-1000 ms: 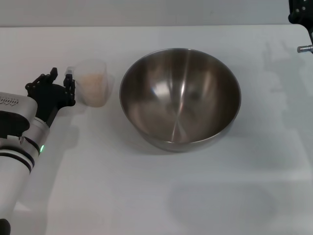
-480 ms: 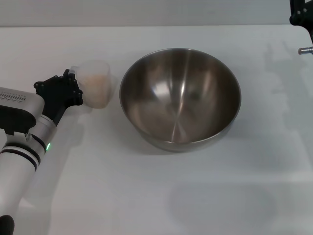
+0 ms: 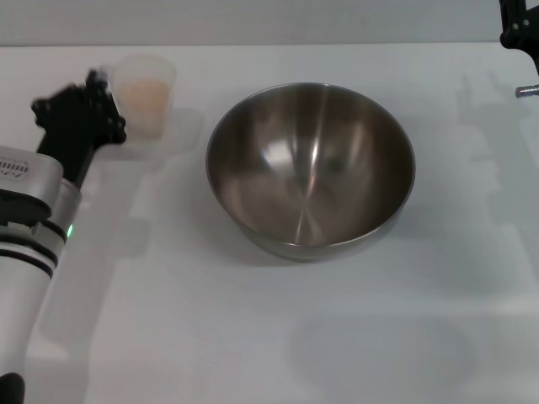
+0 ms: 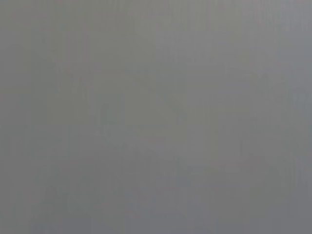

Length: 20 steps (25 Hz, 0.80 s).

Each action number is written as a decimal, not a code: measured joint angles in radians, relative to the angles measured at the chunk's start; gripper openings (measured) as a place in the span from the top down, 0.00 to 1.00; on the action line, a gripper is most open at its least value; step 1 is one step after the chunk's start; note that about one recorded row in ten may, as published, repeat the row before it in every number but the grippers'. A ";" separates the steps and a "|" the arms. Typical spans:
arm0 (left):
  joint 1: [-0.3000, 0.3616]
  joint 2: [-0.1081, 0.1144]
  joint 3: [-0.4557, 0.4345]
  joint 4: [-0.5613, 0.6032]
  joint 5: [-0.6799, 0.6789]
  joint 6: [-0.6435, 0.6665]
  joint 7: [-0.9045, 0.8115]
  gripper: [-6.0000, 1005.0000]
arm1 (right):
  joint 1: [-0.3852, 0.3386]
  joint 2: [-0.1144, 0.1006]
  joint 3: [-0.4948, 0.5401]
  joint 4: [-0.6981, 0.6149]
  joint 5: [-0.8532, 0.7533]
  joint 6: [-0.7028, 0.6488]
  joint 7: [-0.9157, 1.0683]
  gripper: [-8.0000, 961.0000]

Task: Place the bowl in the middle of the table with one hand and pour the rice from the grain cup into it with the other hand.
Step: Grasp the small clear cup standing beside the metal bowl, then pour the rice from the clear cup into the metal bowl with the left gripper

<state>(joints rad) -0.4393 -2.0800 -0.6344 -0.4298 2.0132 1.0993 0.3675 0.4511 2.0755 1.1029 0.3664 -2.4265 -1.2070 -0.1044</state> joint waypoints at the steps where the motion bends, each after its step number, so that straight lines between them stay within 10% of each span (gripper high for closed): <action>1: 0.000 0.000 0.000 0.000 0.000 0.000 0.000 0.98 | 0.000 0.000 0.000 0.000 0.000 0.000 0.000 0.57; 20: -0.008 0.000 0.152 -0.140 0.320 0.141 1.301 0.98 | 0.077 0.000 0.001 -0.076 0.004 -0.028 0.006 0.57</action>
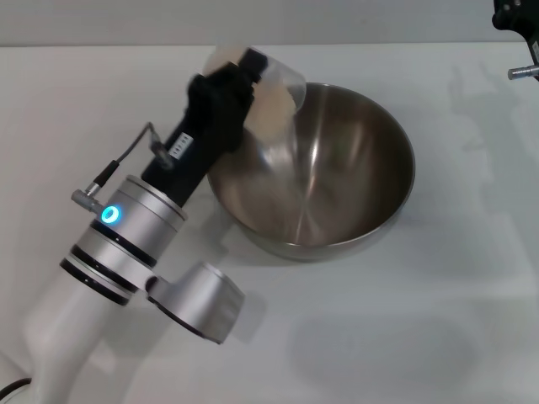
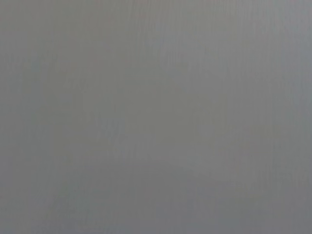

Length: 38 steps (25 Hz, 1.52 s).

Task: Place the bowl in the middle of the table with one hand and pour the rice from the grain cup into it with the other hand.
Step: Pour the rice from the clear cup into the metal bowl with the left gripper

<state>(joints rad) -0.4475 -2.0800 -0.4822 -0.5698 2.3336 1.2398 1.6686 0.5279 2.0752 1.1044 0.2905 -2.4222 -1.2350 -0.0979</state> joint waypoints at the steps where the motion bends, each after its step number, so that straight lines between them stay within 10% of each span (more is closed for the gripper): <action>1: 0.000 0.000 0.000 0.000 0.000 0.000 0.000 0.98 | 0.000 0.000 0.000 0.000 0.000 0.000 0.000 0.57; 15: -0.013 0.000 0.006 0.009 0.045 -0.028 0.448 0.98 | 0.012 0.000 0.000 0.000 0.001 0.001 0.001 0.57; 38: 0.016 0.001 0.042 0.010 0.056 -0.044 0.474 0.97 | 0.013 -0.001 0.000 -0.011 0.000 0.000 0.002 0.57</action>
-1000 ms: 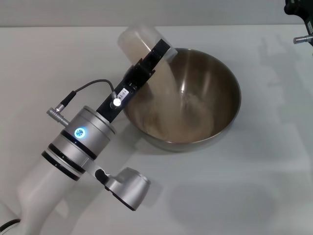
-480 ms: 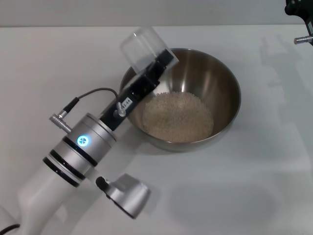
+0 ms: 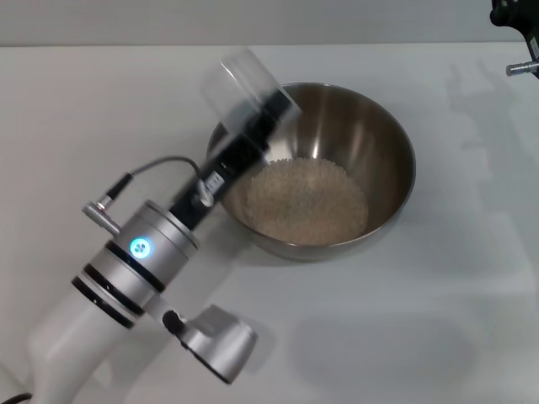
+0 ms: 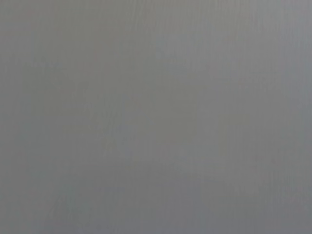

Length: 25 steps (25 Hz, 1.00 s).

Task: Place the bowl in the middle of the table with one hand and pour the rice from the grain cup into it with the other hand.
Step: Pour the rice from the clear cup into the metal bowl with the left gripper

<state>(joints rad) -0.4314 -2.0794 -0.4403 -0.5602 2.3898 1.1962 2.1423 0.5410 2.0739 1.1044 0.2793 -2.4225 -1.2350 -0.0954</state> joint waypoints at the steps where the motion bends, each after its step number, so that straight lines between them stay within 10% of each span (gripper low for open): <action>1: 0.000 0.000 0.002 0.000 0.000 0.000 0.001 0.97 | 0.000 0.000 0.000 0.000 0.000 0.000 0.000 0.57; 18: 0.016 -0.001 -0.011 -0.030 -0.022 -0.032 -0.036 0.97 | -0.006 0.000 0.000 0.000 -0.003 -0.016 0.000 0.57; 25: 0.045 -0.001 -0.059 -0.093 -0.125 -0.025 -0.403 0.97 | -0.007 0.000 0.000 -0.002 0.001 -0.016 0.000 0.57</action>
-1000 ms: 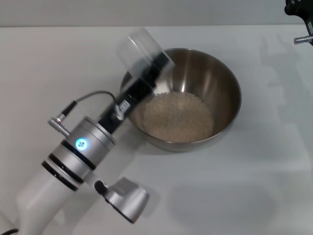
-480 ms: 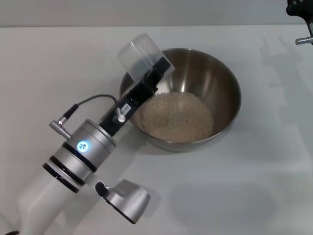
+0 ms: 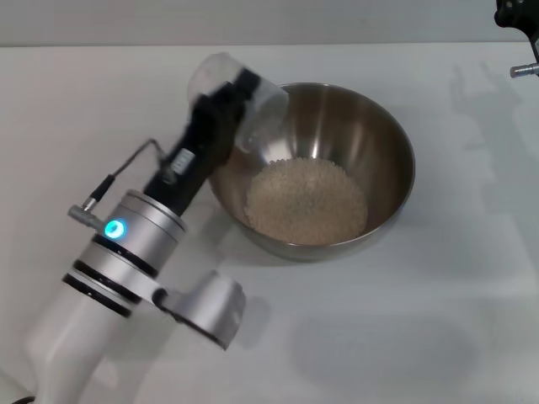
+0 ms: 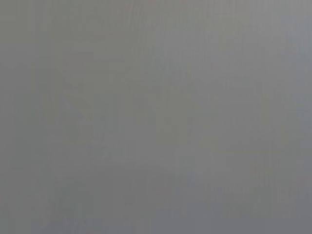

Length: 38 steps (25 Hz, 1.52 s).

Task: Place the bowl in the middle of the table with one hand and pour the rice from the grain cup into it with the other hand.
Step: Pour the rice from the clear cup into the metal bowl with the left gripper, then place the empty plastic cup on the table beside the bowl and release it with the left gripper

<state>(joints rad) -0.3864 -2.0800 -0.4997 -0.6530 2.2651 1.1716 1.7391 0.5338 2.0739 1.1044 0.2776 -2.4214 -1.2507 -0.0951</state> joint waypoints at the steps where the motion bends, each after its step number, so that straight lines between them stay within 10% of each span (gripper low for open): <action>1: 0.001 0.000 -0.005 -0.004 -0.011 0.001 -0.032 0.97 | 0.000 0.000 0.000 0.000 0.000 0.000 0.000 0.57; 19: -0.004 0.008 -0.268 0.121 -0.220 -0.196 -1.354 0.97 | 0.004 0.003 0.000 0.006 0.001 0.000 0.000 0.57; 38: -0.037 0.001 -0.271 0.199 -0.220 -0.335 -1.499 0.97 | -0.001 0.003 0.000 0.006 0.001 0.001 0.000 0.57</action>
<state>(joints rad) -0.4235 -2.0786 -0.7709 -0.4540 2.0448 0.8369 0.2398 0.5326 2.0770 1.1044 0.2838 -2.4206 -1.2501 -0.0951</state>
